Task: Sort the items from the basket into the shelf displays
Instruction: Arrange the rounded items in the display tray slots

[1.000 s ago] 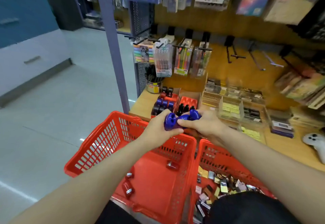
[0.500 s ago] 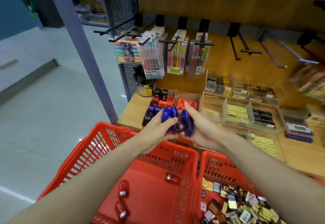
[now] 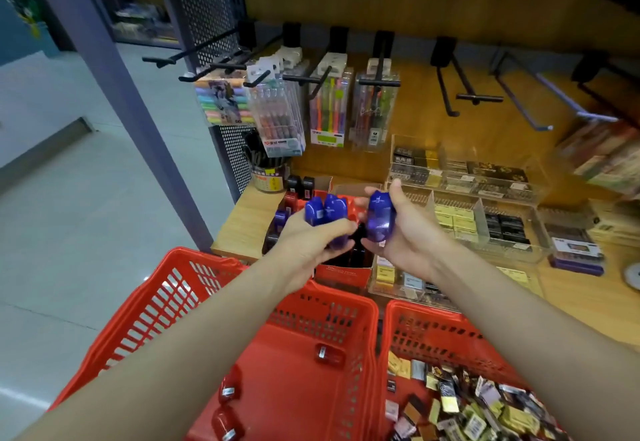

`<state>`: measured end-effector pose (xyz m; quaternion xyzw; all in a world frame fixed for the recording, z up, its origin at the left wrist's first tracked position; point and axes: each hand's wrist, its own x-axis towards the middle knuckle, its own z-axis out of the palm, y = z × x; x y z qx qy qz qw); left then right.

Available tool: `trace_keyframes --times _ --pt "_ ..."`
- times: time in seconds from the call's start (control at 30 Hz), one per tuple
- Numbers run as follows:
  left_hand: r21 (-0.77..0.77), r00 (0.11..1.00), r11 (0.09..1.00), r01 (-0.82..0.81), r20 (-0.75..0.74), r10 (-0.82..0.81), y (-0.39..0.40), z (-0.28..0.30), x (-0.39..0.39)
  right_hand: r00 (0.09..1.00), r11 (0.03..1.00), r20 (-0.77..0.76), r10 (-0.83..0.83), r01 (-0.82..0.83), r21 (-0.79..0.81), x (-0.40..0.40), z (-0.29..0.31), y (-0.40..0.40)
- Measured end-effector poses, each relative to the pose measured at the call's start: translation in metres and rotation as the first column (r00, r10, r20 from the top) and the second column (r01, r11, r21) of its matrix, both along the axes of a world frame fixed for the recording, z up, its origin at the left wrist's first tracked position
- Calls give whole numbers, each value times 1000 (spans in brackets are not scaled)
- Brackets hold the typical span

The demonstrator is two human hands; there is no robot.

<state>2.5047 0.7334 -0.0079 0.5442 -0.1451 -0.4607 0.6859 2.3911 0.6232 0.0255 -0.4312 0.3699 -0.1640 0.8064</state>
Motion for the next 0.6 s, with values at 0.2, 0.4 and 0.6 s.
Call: trace_keyframes --times 0.2,0.4,0.6 --pt "-89 989 996 -13 -147 -1 -3 7 -18 994 982 64 -89 98 -160 7 3 23" --pt "-26 951 998 -58 -306 47 0 -2 -3 989 911 -81 125 -147 -384 2 -1 9" --pt "80 987 985 -150 -47 154 -8 -29 30 977 874 -188 96 -173 -454 4 -3 -46"
